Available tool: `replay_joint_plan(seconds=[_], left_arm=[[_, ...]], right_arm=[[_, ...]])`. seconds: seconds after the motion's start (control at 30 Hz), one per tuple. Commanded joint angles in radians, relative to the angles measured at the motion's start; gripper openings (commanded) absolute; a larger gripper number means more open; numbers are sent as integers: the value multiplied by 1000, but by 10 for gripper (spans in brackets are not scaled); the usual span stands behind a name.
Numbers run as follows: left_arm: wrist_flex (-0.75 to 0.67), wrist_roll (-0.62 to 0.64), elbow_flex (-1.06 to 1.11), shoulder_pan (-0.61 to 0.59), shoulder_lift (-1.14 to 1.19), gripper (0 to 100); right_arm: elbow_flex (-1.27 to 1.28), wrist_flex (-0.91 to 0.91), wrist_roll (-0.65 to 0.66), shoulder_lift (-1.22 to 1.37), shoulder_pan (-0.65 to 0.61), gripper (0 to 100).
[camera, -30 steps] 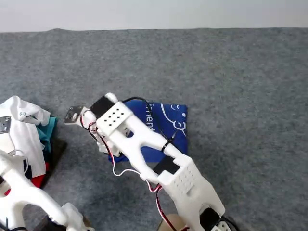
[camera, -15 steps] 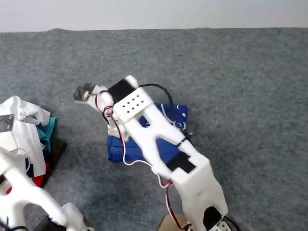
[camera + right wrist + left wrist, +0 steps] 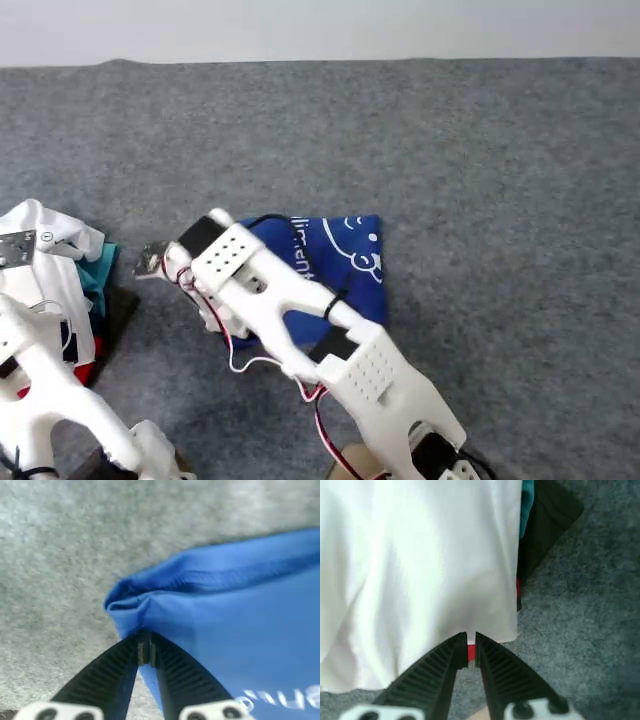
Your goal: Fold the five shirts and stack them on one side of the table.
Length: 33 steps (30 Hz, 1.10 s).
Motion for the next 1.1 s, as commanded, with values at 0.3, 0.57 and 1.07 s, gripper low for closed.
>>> replay_joint_plan(seconds=[0.3,0.57,1.07], left_arm=[[-17,6,-10,8,-9,43],[-32,8,-5,8,-9,43],[-44,6,-4,8,-6,43]], right_arm=[[181,45,-12,-412,340,9],[502,-13,-14,-479,397,9],[744,-223,71,-487,625,9]])
